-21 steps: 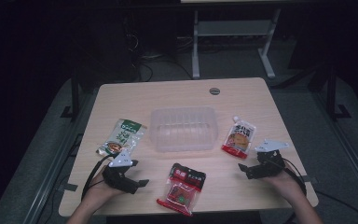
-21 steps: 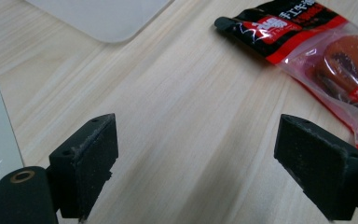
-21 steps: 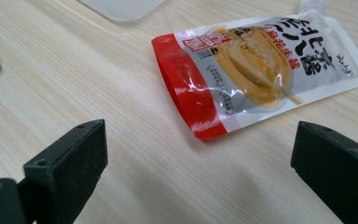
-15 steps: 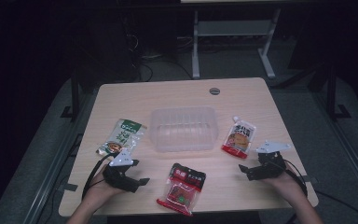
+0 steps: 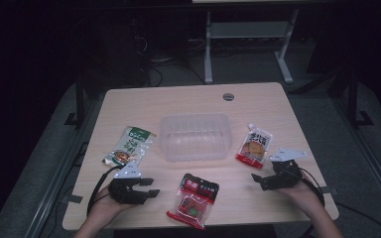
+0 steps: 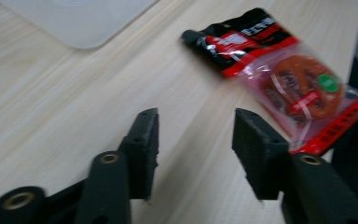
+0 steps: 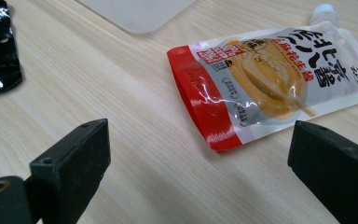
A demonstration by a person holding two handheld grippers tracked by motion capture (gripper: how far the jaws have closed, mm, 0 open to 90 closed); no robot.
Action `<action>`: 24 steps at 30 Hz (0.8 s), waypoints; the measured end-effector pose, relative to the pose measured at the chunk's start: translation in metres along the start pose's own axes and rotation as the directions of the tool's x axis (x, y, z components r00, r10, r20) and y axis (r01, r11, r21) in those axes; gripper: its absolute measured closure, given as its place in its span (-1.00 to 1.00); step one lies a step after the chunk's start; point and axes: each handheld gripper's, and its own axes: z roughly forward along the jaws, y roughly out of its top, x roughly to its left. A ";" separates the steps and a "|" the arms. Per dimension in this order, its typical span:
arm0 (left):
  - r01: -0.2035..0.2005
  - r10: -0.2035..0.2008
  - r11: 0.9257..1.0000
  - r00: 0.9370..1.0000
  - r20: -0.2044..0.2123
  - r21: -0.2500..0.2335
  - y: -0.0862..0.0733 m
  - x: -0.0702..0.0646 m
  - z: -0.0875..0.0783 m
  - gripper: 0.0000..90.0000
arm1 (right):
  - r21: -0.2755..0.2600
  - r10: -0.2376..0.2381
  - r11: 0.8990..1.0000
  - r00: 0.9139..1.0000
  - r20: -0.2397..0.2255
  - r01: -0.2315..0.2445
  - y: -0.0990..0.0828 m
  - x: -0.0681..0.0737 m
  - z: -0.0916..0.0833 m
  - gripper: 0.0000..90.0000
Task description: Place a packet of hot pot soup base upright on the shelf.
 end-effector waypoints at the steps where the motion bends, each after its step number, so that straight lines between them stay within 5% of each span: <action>1: 0.004 -0.004 1.000 1.000 0.011 -0.003 0.001 -0.002 0.000 0.21 | 0.001 0.002 1.000 1.000 -0.001 -0.002 0.000 0.000 0.000 -0.88; 10: -0.013 0.015 0.999 0.996 0.087 -0.030 0.012 -0.015 0.000 0.96 | -0.010 -0.004 1.000 1.000 0.000 0.004 0.000 0.000 -0.001 -0.88; 20: -0.077 0.073 0.997 0.985 0.154 0.022 0.019 -0.036 0.018 0.99 | -0.009 0.006 1.000 1.000 0.007 -0.006 0.000 -0.001 -0.001 -0.88; 24: -0.089 0.083 0.995 0.985 0.151 0.037 0.021 -0.039 0.023 0.99 | -0.010 0.013 1.000 1.000 0.007 -0.013 -0.002 0.000 -0.002 -0.88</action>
